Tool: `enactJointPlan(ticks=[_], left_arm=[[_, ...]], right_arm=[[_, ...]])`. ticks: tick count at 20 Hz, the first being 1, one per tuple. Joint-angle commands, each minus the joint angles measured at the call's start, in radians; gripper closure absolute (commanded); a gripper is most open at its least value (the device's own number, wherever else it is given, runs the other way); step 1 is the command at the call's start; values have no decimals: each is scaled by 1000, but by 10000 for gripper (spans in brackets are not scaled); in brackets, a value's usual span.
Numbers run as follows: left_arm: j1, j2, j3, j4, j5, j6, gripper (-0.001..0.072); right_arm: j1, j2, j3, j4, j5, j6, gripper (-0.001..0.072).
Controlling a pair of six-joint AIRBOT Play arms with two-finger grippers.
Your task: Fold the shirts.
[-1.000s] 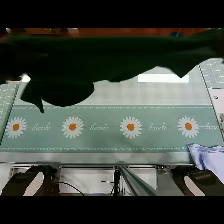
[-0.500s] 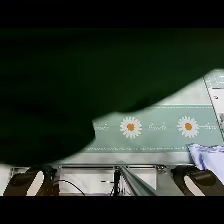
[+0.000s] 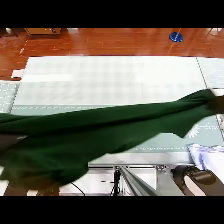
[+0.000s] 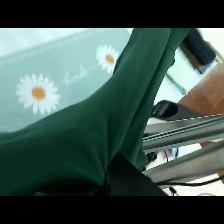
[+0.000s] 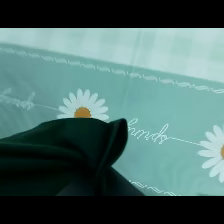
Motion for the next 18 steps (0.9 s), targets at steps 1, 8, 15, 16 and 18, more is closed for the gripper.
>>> enactJointPlan(ticks=[1, 8, 15, 16, 18], left_arm=[[0, 4, -304, 105, 70, 132, 688], [-98, -200, -824, 32, 610, 416, 688], [-194, -524, -805, -3, 896, 514, 684], [-194, -548, -788, -5, 895, 515, 649], [-191, -559, -745, -4, 892, 516, 116]], right_arm=[[0, -77, -233, -89, -234, -65, 685], [0, -369, -251, -196, -550, -64, 684], [-1, -502, -251, -237, -640, -61, 684], [-1, -502, -251, -240, -651, -61, 684], [-1, -502, -251, -249, -653, -61, 684]])
